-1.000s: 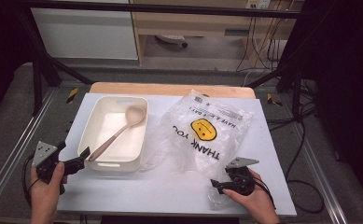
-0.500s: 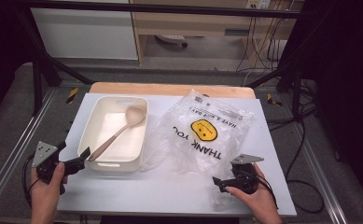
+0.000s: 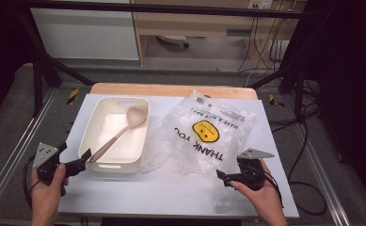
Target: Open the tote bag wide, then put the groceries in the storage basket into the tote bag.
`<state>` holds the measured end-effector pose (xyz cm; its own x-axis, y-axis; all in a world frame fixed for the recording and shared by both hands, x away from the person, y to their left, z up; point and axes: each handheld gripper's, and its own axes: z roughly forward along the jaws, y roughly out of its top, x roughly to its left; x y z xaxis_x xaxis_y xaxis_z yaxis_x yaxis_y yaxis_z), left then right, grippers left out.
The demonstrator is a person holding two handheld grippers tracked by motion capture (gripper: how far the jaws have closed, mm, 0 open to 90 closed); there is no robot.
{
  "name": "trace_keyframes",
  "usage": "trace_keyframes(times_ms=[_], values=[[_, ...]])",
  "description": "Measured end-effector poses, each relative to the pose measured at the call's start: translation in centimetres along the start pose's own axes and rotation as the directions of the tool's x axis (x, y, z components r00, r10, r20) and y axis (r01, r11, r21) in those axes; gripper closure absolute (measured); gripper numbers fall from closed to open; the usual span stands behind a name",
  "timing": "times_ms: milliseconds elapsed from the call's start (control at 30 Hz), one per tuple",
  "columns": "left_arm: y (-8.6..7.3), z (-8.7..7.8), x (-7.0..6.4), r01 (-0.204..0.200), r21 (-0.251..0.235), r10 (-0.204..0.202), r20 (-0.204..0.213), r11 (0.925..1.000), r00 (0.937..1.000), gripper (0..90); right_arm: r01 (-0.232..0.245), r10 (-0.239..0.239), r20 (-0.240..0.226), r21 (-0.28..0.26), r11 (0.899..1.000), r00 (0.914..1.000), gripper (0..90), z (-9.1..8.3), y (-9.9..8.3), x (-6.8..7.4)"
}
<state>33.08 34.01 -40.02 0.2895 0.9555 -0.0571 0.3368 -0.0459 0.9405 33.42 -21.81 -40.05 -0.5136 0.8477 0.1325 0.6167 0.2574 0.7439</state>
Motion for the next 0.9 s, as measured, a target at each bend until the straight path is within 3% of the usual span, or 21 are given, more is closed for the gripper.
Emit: trace_keyframes(times_ms=[400,700,900], values=[[-0.1,0.0,0.0,-0.002,0.006,0.002,-0.006,1.0000,1.0000,5.5,0.071,-0.071,-0.012,-0.030,0.997,0.9974,6.4,0.5,4.4,0.7],[-0.2,0.0,0.1,0.003,0.009,-0.003,-0.010,1.0000,0.9999,5.5,0.140,-0.141,-0.037,-0.032,0.990,0.9893,7.5,4.0,7.4,1.8],[-0.2,0.0,0.1,0.006,0.009,-0.006,-0.013,0.9999,0.9999,5.4,0.174,-0.175,-0.054,-0.016,0.985,0.9831,8.1,6.4,7.9,2.3]])
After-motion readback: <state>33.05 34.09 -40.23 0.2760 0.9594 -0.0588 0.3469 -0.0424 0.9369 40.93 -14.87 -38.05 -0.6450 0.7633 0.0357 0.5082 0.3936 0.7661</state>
